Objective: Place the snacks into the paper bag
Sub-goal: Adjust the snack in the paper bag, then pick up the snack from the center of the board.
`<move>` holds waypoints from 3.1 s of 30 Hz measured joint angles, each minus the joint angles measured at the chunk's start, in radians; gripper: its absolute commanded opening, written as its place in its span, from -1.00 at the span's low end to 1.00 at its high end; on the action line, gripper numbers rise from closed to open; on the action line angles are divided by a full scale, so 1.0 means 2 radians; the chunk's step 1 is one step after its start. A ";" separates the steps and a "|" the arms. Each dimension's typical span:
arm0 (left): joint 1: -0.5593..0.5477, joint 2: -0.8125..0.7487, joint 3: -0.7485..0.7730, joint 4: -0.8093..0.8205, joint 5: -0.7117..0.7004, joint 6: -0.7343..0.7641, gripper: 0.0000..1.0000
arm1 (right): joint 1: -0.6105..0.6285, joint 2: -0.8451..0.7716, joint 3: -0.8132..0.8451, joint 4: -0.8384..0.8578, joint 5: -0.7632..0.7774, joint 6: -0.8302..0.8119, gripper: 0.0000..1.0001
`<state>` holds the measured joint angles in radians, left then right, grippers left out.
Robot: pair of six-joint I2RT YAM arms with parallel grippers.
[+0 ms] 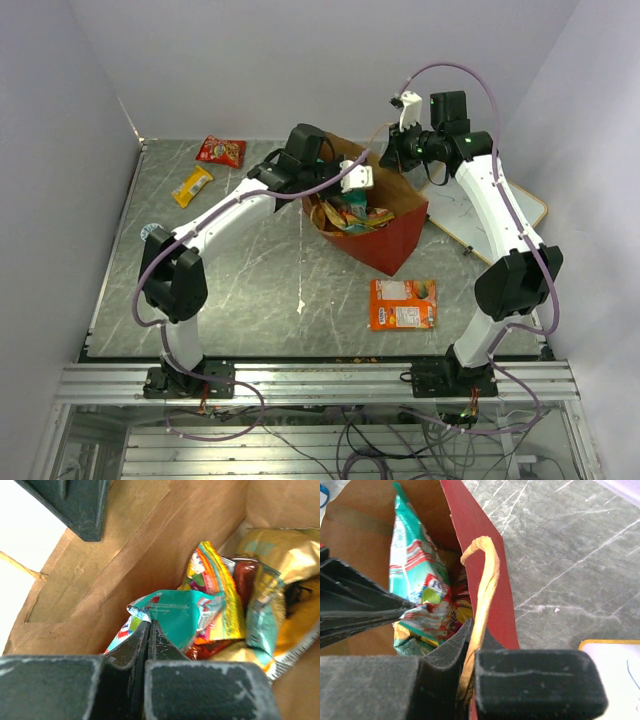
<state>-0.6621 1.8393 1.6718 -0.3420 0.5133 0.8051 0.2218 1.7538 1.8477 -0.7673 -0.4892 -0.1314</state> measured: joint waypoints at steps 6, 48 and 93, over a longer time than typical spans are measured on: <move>0.000 -0.009 0.000 -0.021 0.009 0.001 -0.86 | 0.000 0.008 0.000 -0.002 0.000 0.000 -1.00; 0.000 0.146 0.206 -0.198 0.065 0.044 -0.76 | 0.000 0.009 0.000 -0.001 0.000 0.000 -1.00; 0.357 0.059 0.047 0.073 -0.122 -0.381 0.68 | 0.000 0.009 0.000 -0.005 -0.020 -0.002 -1.00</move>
<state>0.0525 1.9575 1.7660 -0.1967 0.2687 0.0422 0.2214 1.7710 1.8477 -0.7773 -0.5289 -0.1352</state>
